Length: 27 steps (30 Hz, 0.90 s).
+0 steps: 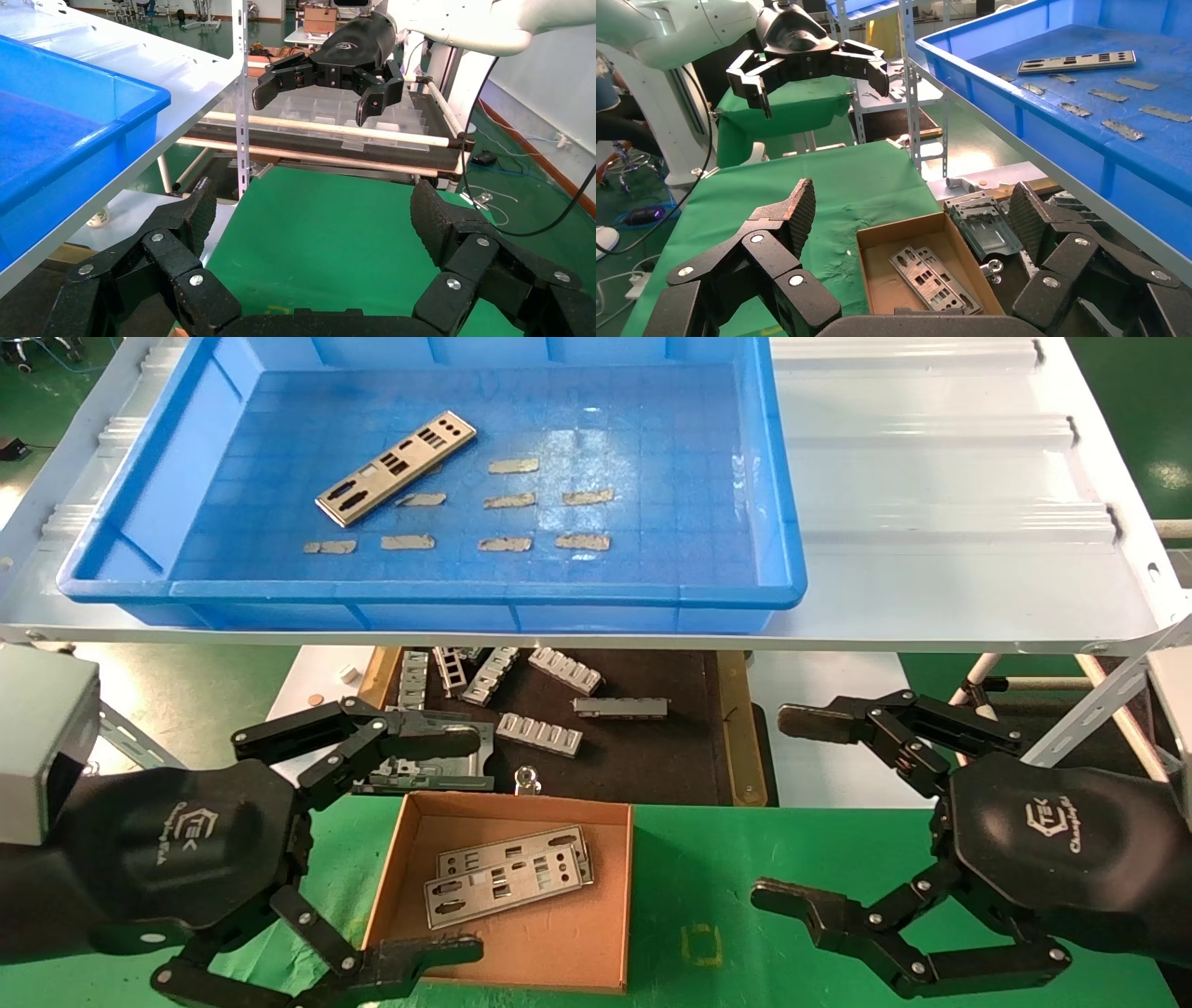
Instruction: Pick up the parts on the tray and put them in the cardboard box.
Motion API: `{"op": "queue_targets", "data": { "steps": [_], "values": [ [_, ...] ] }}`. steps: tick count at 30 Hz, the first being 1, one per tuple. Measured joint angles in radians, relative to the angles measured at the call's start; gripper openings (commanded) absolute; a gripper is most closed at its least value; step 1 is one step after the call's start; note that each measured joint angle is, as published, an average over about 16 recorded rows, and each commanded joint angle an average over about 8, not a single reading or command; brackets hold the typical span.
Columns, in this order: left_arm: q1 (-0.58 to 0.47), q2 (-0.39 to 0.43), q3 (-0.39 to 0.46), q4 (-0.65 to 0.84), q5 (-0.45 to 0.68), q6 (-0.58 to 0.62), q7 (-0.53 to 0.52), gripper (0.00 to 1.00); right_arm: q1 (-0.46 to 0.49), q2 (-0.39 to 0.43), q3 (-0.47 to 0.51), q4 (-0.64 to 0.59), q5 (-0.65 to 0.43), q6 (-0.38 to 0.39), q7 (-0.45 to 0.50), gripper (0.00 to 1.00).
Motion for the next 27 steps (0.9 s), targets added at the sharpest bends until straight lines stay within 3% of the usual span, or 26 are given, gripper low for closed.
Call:
{"op": "queue_targets", "data": {
  "steps": [27],
  "values": [
    [0.000,0.000,0.000,0.000,0.000,0.000,0.000,1.00,0.000,0.000,0.000,0.000,0.000,0.000,0.000,1.00]
  ]
}}
